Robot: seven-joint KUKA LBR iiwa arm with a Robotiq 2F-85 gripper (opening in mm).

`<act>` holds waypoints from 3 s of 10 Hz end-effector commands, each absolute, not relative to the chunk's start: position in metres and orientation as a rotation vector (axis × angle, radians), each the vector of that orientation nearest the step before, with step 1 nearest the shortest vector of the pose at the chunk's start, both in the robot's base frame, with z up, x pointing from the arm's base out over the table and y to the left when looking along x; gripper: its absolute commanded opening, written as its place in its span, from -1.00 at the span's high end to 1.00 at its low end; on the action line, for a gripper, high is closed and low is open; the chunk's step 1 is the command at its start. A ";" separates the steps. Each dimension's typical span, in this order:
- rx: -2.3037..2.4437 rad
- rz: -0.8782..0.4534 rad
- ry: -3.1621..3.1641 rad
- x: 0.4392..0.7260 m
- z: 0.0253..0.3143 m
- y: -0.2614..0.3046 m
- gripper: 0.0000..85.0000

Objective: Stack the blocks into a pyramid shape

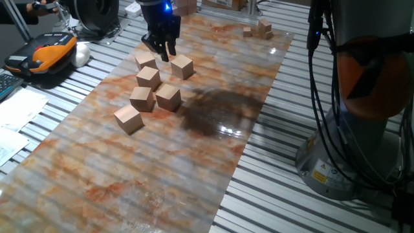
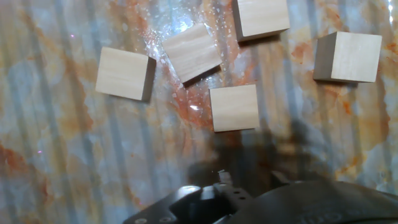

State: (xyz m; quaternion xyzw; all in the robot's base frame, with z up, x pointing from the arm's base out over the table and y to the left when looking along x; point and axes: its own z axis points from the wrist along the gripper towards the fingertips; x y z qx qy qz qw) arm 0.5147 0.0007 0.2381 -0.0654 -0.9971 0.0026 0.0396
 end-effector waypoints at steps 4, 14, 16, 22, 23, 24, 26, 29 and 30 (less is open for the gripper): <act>-0.200 0.013 -3.056 0.515 0.238 0.001 1.00; -0.220 0.021 -3.069 0.531 0.239 0.000 1.00; -0.248 0.045 -3.076 0.537 0.238 0.002 1.00; -0.164 0.040 -3.057 0.545 0.243 0.011 1.00; -0.185 0.073 -3.063 0.548 0.242 0.013 1.00; -0.204 0.090 -3.073 0.551 0.242 0.016 1.00; -0.247 0.037 -3.038 0.556 0.242 0.019 1.00; -0.215 0.072 -3.063 0.571 0.244 0.015 1.00; -0.225 0.063 -3.066 0.576 0.244 0.016 1.00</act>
